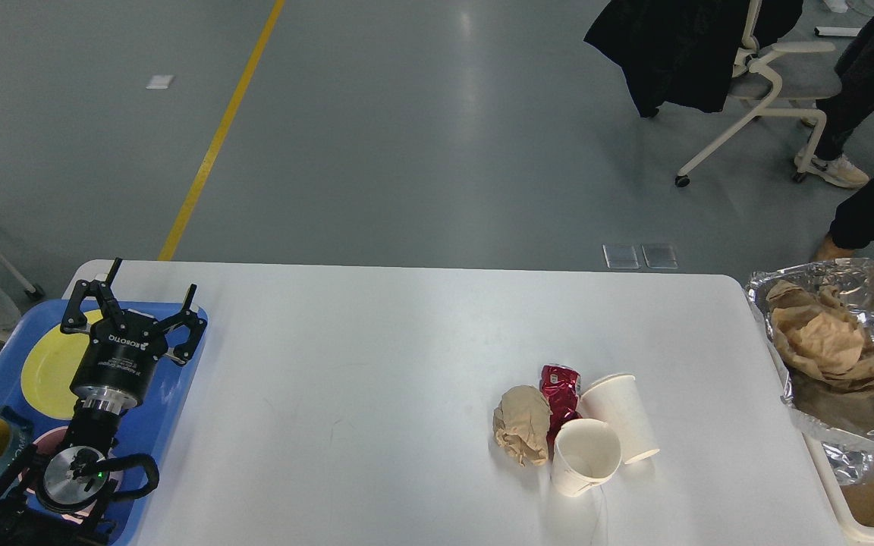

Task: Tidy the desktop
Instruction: 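Lower the foil packet into the white bin and release it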

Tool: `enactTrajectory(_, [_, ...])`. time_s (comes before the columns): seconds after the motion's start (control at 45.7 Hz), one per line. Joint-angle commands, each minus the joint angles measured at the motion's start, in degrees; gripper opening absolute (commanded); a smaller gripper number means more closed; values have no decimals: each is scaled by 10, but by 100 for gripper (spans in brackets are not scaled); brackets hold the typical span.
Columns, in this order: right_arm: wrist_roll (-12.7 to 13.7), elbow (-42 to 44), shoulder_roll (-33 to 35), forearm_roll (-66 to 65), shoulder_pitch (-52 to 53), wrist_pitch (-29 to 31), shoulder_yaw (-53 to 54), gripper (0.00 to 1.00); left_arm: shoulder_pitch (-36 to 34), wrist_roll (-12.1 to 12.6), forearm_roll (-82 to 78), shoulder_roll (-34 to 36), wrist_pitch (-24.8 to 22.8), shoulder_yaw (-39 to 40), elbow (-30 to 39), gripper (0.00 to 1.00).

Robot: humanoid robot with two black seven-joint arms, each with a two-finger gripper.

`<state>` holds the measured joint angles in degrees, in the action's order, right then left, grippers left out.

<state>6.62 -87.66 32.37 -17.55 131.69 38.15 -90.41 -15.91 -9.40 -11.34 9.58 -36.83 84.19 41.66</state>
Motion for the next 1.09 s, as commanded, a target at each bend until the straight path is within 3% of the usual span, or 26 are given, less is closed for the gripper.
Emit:
enactTrajectory(0.0, [-1, -3, -1, 12, 5, -6, -5, 0, 0, 0, 0, 0, 0, 0, 0, 96])
enactTrajectory(0.131, [-1, 13, 30, 30, -1, -31, -7, 0, 1, 0, 0, 0, 0, -1, 0, 96])
enactTrajectory(0.285, [1, 75, 111, 35, -80, -136, -2, 0, 0, -1, 0, 0, 0, -1, 0, 96])
enactTrajectory(0.416, [1, 215, 161, 31, -228, -166, 48, 0, 1, -1, 0, 0, 0, 0, 0, 96])
enactTrajectory(0.591, [4, 394, 165, 27, -493, -177, 231, 0, 1, -1, 0, 0, 0, -1, 0, 96])
enactTrajectory(0.745, [4, 557, 121, 26, -708, -227, 375, 0, 1, -1, 0, 0, 0, -1, 0, 96])
enactTrajectory(0.92, [4, 716, 9, 34, -881, -331, 406, 0, 1, -1, 0, 0, 0, -1, 0, 96])
enactTrajectory(1.073, [7, 811, -69, 38, -969, -372, 428, 0, 1, -1, 0, 0, 0, -1, 0, 96])
